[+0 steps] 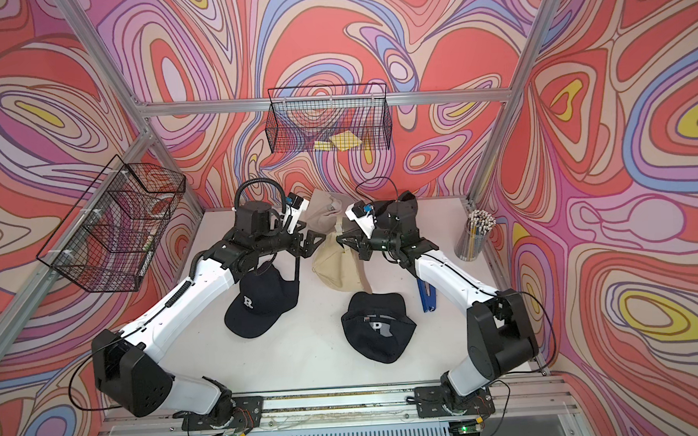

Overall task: Open the adjustable buckle of the baseball cap
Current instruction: Pull the adjustable strap on the baseball cap.

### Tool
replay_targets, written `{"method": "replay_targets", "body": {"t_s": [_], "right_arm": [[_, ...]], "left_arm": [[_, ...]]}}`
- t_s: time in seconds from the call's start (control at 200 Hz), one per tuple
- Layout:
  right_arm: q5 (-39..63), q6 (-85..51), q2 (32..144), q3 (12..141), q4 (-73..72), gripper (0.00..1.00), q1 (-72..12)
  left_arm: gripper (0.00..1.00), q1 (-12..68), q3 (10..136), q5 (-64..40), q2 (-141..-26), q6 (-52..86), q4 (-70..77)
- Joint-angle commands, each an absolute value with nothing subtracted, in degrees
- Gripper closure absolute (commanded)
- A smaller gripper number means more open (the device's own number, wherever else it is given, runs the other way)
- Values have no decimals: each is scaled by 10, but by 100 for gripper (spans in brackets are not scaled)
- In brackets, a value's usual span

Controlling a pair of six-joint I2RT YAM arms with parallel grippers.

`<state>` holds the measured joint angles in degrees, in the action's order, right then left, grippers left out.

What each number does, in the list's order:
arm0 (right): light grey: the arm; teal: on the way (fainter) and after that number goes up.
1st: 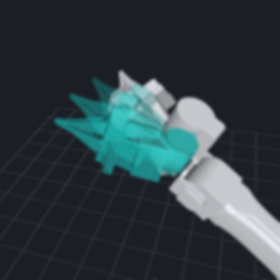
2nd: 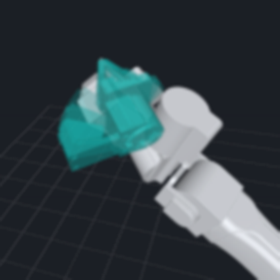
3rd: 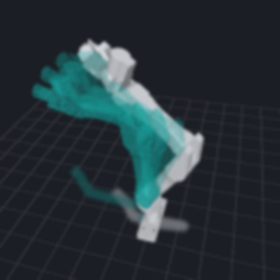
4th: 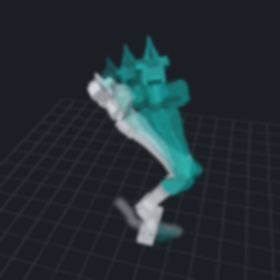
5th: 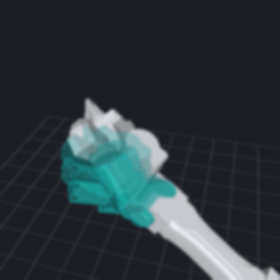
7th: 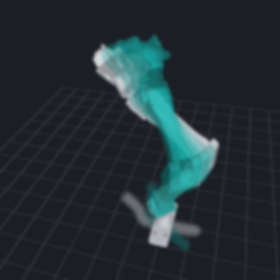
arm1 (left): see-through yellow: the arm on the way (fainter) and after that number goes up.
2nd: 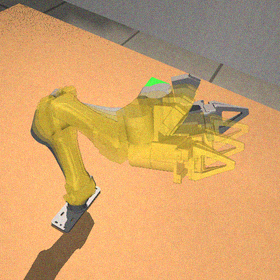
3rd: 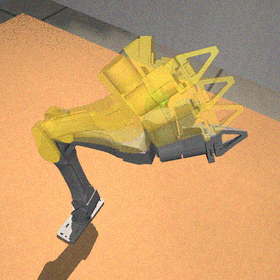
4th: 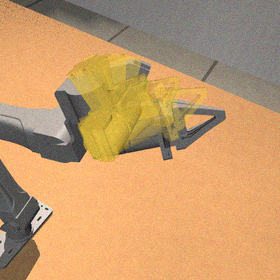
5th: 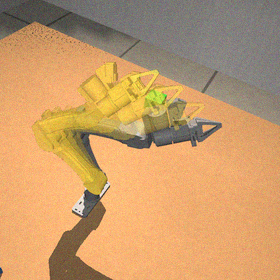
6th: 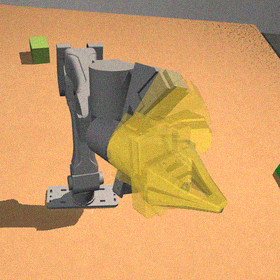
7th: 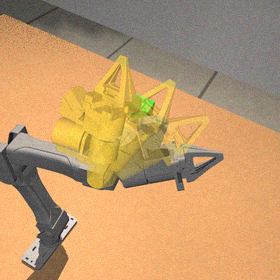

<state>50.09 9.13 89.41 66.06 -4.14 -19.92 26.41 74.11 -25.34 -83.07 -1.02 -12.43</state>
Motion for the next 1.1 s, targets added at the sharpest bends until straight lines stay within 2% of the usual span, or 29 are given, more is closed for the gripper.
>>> {"method": "replay_targets", "body": {"t_s": [0.0, 0.085, 0.17, 0.446, 0.671, 0.801, 1.097], "right_arm": [[525, 112, 905, 687, -29, 100, -197], [539, 117, 909, 695, -19, 100, -197], [559, 124, 913, 704, -5, 100, -195], [597, 143, 917, 712, 22, 100, -187], [617, 142, 922, 715, 20, 100, -183], [621, 142, 920, 713, 22, 100, -182], [643, 142, 917, 708, 19, 100, -181]], "left_arm": [[1, 264, 719, -364, -820, -56, -38], [1, 264, 722, -380, -837, -78, -27], [7, 263, 724, -391, -850, -107, -16], [39, 263, 722, -426, -860, -164, -21], [39, 263, 733, -414, -876, -187, -47], [47, 263, 738, -394, -887, -185, -49], [52, 263, 742, -394, -900, -180, -41]]}}
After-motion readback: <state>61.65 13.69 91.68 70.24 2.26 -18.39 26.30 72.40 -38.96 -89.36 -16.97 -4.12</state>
